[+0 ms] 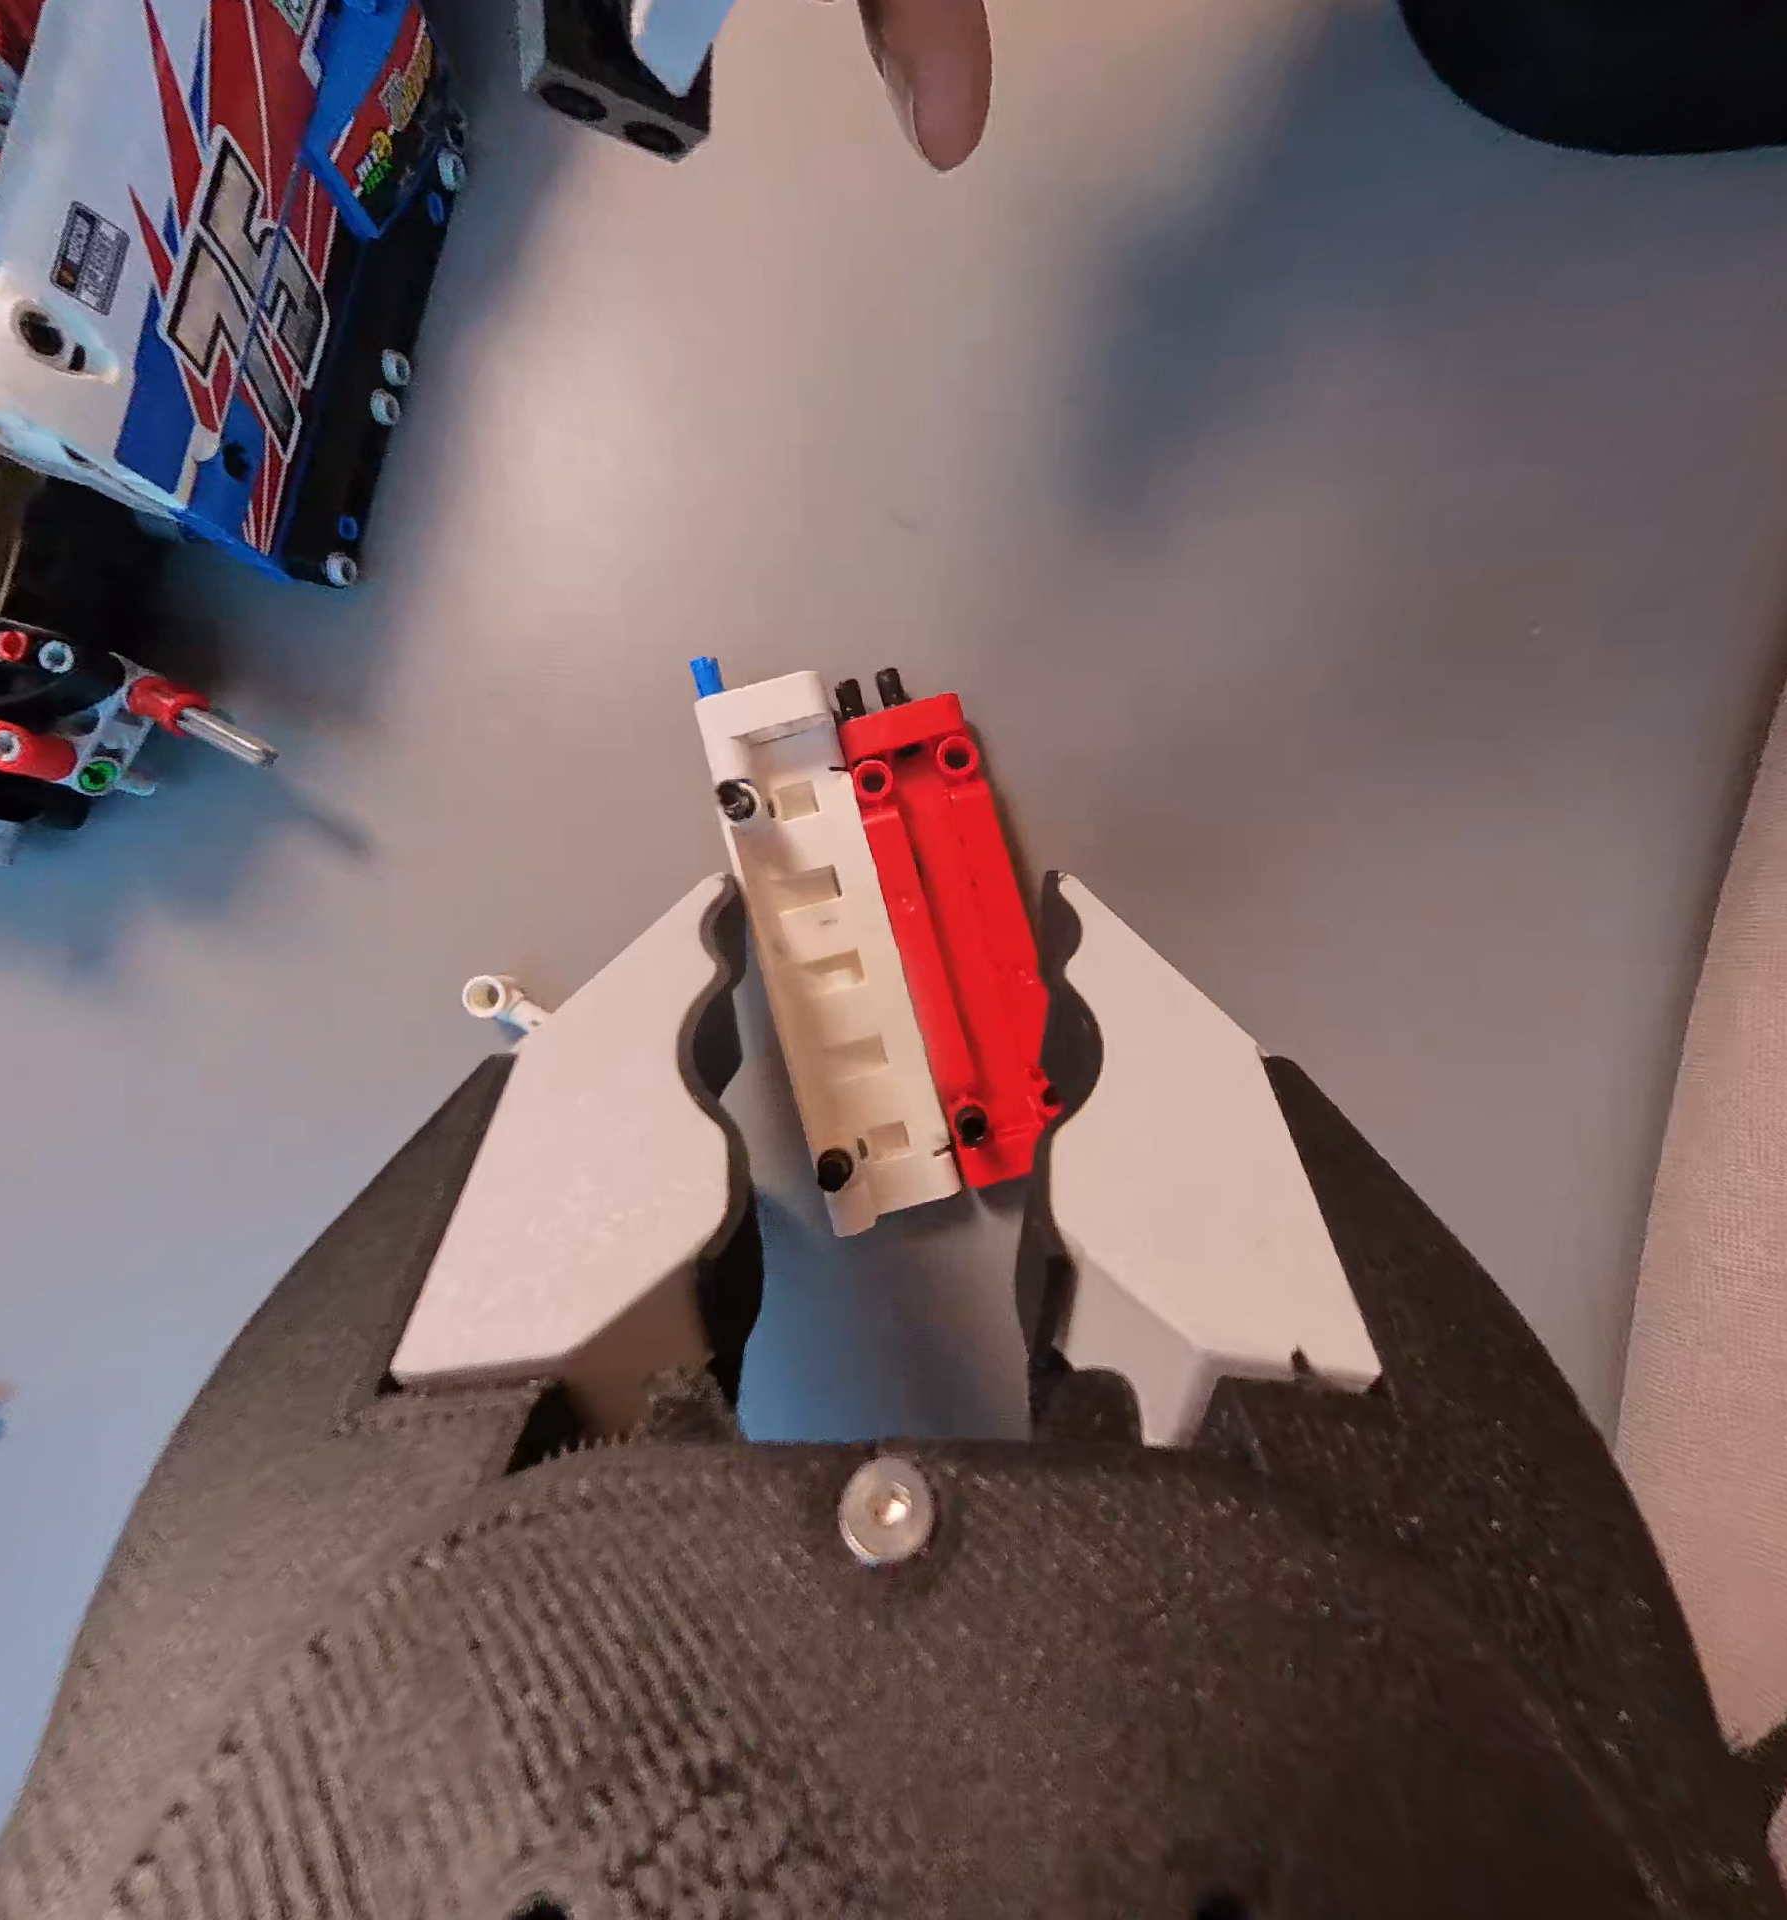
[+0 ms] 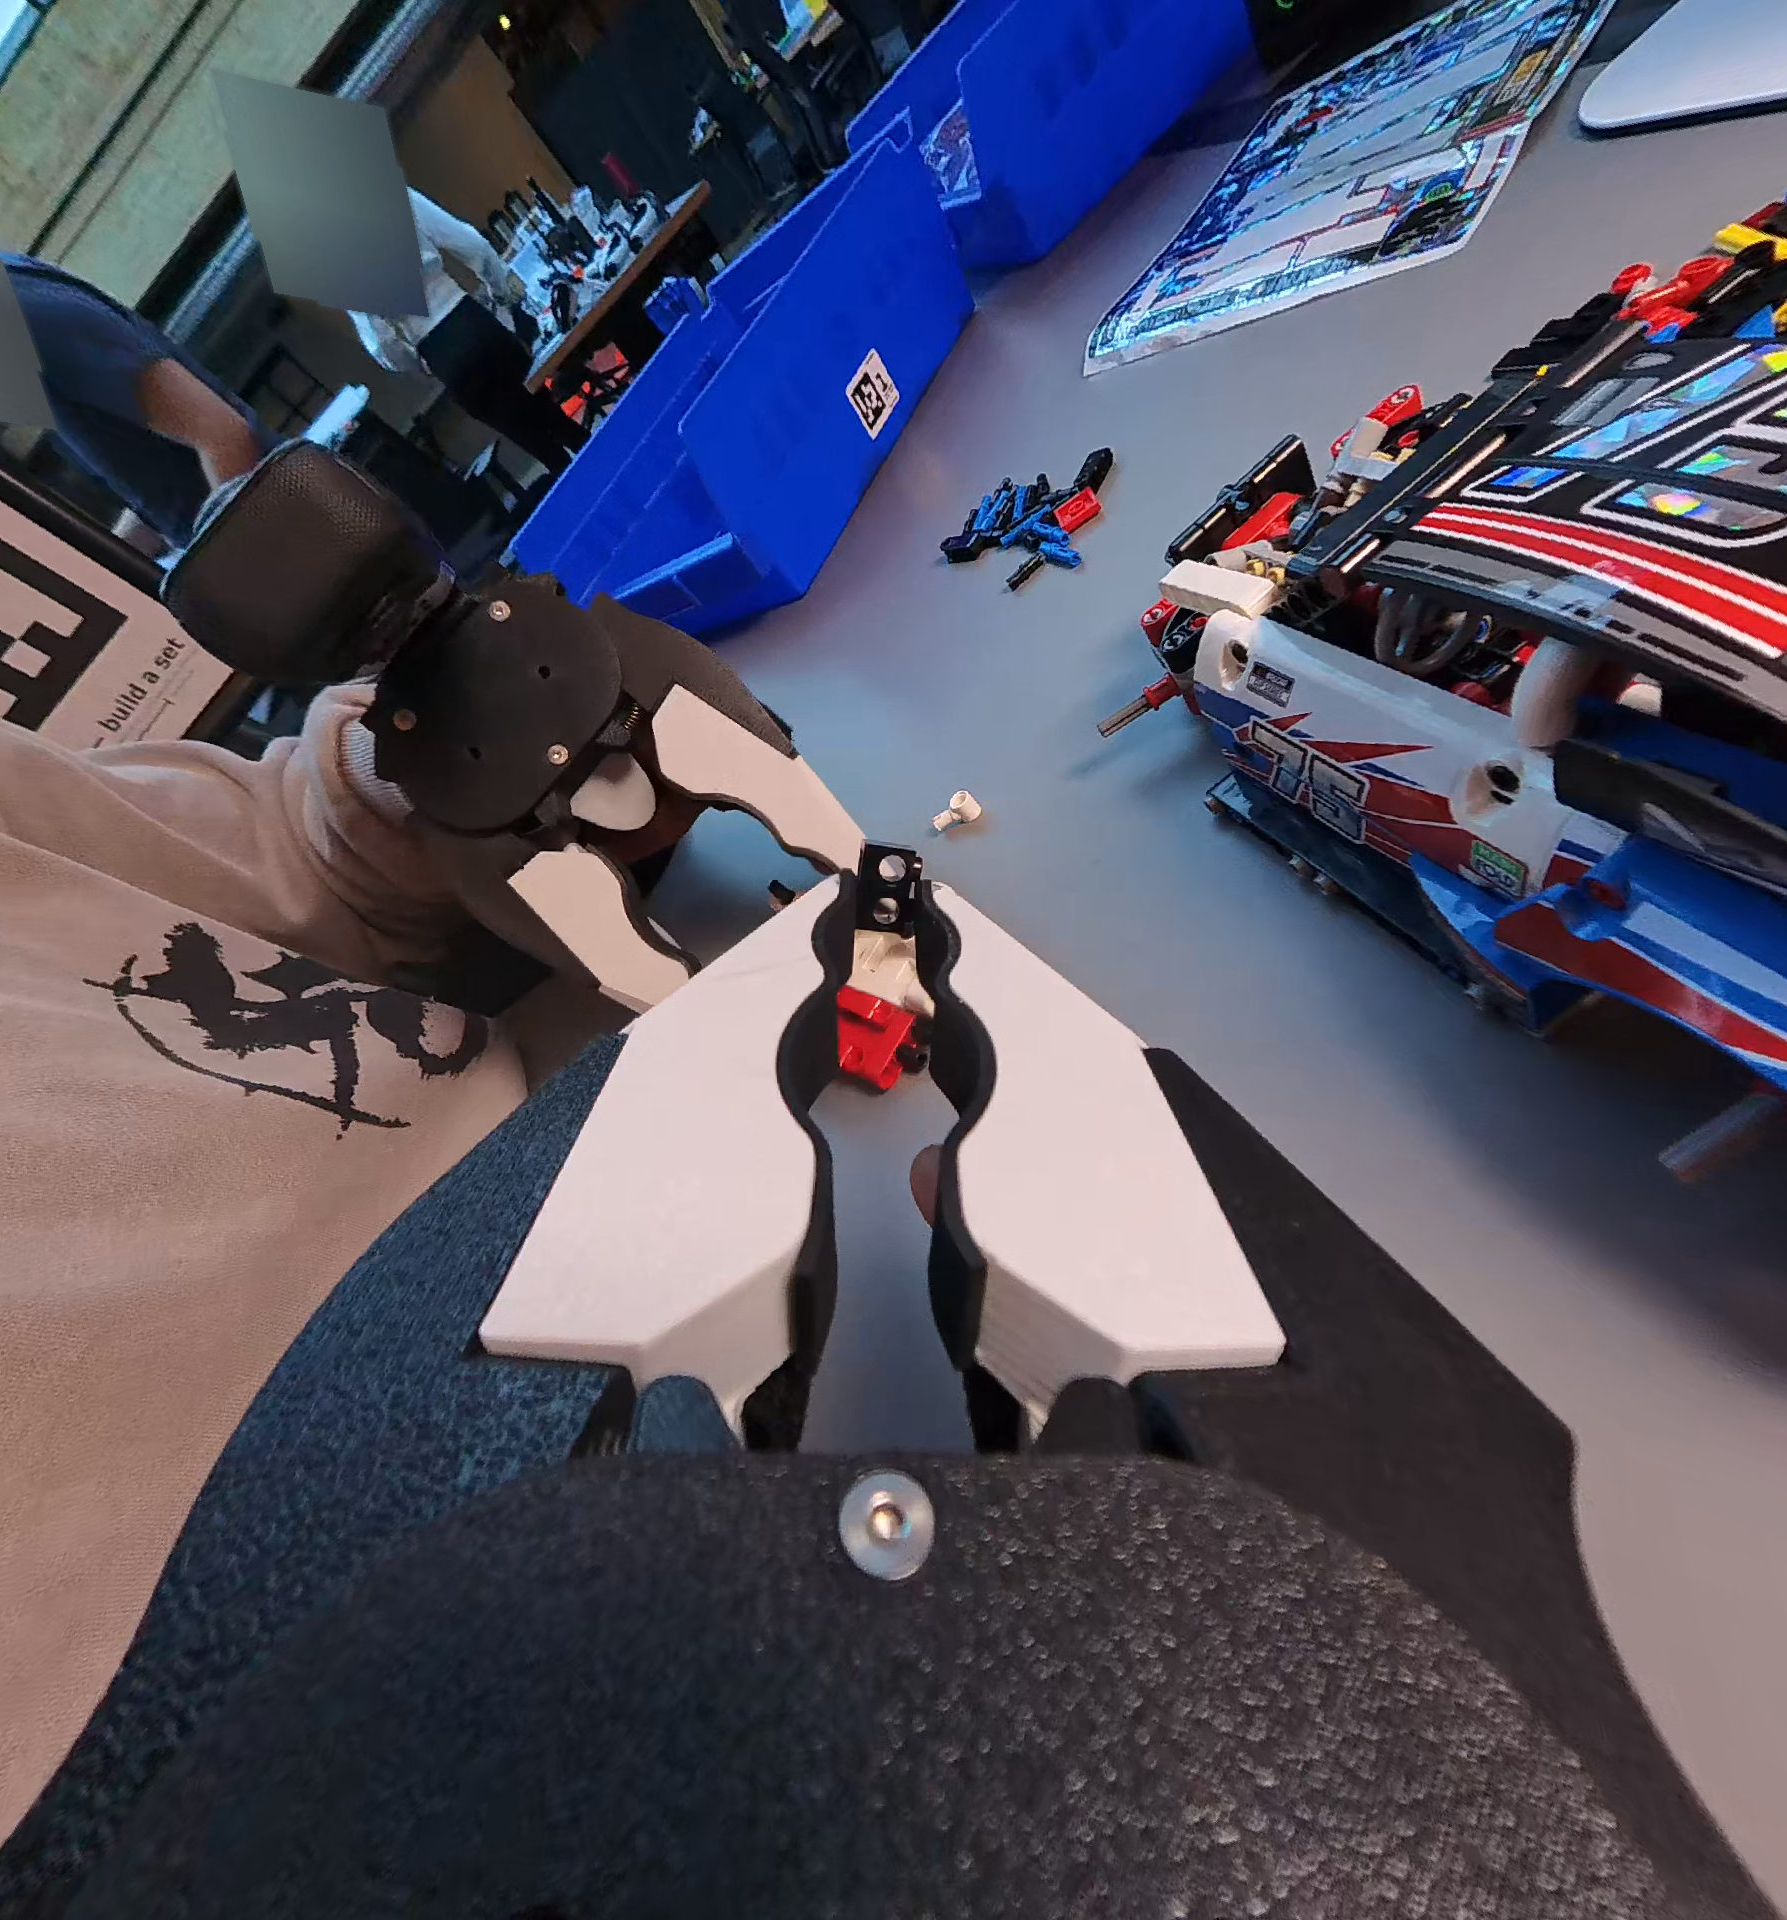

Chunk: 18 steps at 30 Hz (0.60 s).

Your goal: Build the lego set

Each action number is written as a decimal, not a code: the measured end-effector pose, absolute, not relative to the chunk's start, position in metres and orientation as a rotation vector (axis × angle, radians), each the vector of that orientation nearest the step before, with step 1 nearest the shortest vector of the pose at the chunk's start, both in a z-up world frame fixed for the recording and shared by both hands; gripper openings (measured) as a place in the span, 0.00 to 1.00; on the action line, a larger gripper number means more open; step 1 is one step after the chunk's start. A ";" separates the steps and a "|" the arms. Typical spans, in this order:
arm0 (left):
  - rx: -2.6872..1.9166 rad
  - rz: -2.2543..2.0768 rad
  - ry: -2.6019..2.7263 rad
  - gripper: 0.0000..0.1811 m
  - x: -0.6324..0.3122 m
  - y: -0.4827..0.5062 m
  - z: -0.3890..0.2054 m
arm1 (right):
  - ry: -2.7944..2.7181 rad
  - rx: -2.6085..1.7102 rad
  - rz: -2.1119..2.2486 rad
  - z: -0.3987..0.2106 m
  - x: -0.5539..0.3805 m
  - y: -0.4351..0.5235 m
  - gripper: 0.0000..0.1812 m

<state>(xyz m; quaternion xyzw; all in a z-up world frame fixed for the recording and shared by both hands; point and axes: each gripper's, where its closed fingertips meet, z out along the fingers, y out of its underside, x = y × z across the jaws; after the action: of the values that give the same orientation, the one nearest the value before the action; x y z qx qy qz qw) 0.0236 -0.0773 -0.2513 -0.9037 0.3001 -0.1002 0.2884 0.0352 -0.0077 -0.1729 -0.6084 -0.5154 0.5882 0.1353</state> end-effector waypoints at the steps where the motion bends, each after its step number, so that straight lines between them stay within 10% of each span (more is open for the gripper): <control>1: -2.396 -0.278 0.820 0.29 0.024 -0.079 -0.251 | -1.499 -1.761 1.701 -0.173 0.035 -0.009 0.04; 18: -1.754 -0.013 0.817 0.27 0.011 -0.041 -0.182 | -1.377 -1.811 1.936 -0.161 0.033 -0.021 0.04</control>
<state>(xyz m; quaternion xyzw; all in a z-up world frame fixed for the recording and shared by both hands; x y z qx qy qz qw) 0.0110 -0.0407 -0.1822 -0.7465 0.3476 -0.0054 0.5673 0.0327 -0.0212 -0.1614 -0.6043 -0.4597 0.6462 0.0770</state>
